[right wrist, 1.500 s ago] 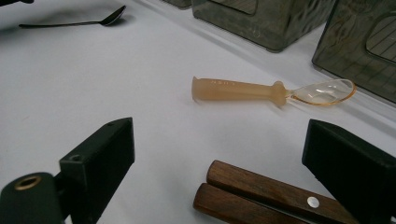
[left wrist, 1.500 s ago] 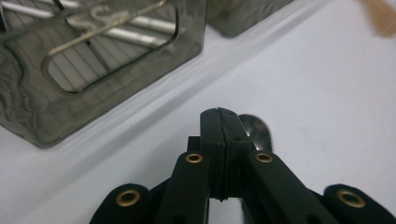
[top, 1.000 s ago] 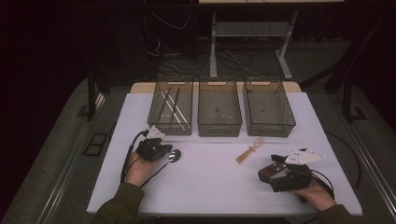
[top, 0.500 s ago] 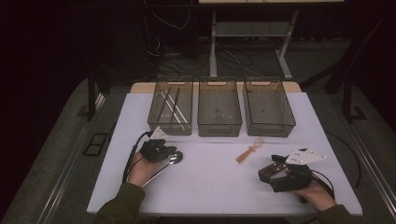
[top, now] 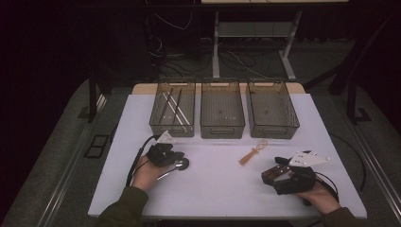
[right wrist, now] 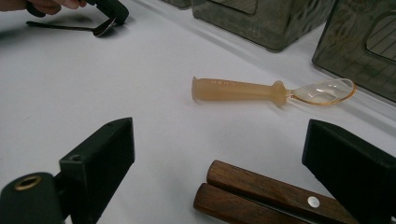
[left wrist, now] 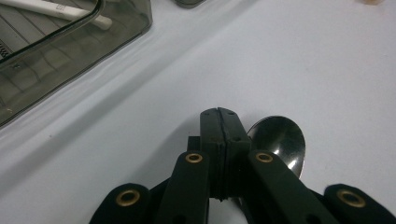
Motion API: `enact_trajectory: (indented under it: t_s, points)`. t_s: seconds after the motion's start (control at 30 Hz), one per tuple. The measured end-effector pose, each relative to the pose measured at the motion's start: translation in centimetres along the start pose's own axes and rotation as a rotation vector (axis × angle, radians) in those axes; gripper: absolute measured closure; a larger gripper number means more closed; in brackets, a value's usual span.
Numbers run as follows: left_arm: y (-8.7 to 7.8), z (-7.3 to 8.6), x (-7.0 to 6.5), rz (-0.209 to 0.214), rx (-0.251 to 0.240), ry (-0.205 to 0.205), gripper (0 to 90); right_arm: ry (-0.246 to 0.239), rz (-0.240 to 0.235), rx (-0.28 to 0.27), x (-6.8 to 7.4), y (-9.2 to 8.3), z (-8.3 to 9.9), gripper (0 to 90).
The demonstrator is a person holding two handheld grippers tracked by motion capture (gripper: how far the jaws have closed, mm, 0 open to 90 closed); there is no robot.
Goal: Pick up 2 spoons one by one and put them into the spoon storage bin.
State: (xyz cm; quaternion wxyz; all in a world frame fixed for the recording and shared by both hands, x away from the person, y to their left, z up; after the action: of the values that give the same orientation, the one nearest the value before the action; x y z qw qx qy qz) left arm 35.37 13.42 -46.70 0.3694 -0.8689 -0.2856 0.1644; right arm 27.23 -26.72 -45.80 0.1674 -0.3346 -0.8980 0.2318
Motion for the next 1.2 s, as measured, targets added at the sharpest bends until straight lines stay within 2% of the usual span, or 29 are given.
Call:
enact_trajectory:
  t_s: [0.23, 0.3, 0.37, 0.47, 0.5, 0.63, 0.8, 0.87, 0.93, 1.2]
  points:
    - [-1.4, 0.1, 0.6, -0.011, -0.060, -0.045, 84.2, -0.001, 0.000, 0.000, 0.0, 0.0, 0.0, 9.5]
    - [-2.0, 0.2, 0.5, 0.004, -0.098, -0.065, 79.5, 0.000, 0.000, 0.002, 0.0, 0.0, 0.0, 9.5]
    - [-2.6, 0.4, 0.3, 0.027, -0.117, -0.074, 73.4, 0.000, 0.001, 0.002, 0.0, 0.0, 0.0, 9.5]
    - [-3.2, 0.7, -0.2, 0.057, -0.132, -0.051, 63.2, 0.000, 0.001, 0.001, 0.0, 0.0, 0.0, 9.5]
    - [-3.2, 0.7, -0.5, 0.069, -0.137, -0.056, 60.5, 0.000, 0.001, 0.001, 0.0, 0.0, 0.0, 9.5]
    - [-2.8, 0.6, -1.4, 0.078, -0.123, -0.030, 55.0, -0.001, 0.003, 0.002, 0.0, 0.0, 0.0, 9.5]
    - [-1.9, 0.6, -1.5, 0.052, -0.065, 0.016, 53.6, 0.001, 0.002, 0.001, 0.0, 0.0, 0.0, 9.5]
    - [-1.6, 0.6, -1.7, 0.052, -0.060, 0.009, 53.2, 0.002, 0.002, 0.002, 0.0, 0.0, 0.1, 9.5]
    - [-1.5, 0.6, -1.6, 0.048, -0.045, 0.027, 52.5, 0.001, 0.001, 0.003, 0.0, 0.0, 0.1, 9.5]
    - [-1.1, 0.8, -1.7, 0.052, -0.032, 0.027, 51.7, 0.001, 0.002, 0.004, 0.0, 0.0, 0.1, 9.5]
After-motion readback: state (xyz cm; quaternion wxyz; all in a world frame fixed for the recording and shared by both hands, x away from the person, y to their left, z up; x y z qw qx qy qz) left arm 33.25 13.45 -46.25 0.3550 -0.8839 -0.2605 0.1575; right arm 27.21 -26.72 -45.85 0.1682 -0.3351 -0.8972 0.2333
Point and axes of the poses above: each handheld gripper's, and its own axes: y roughly forward along the jaws, z roughly out of its underside, x roughly to its left, the point moved 3 cm from there along y, roughly forward along the jaws, and after that the axes turned 1 degree about y, right-handed, at the moved point
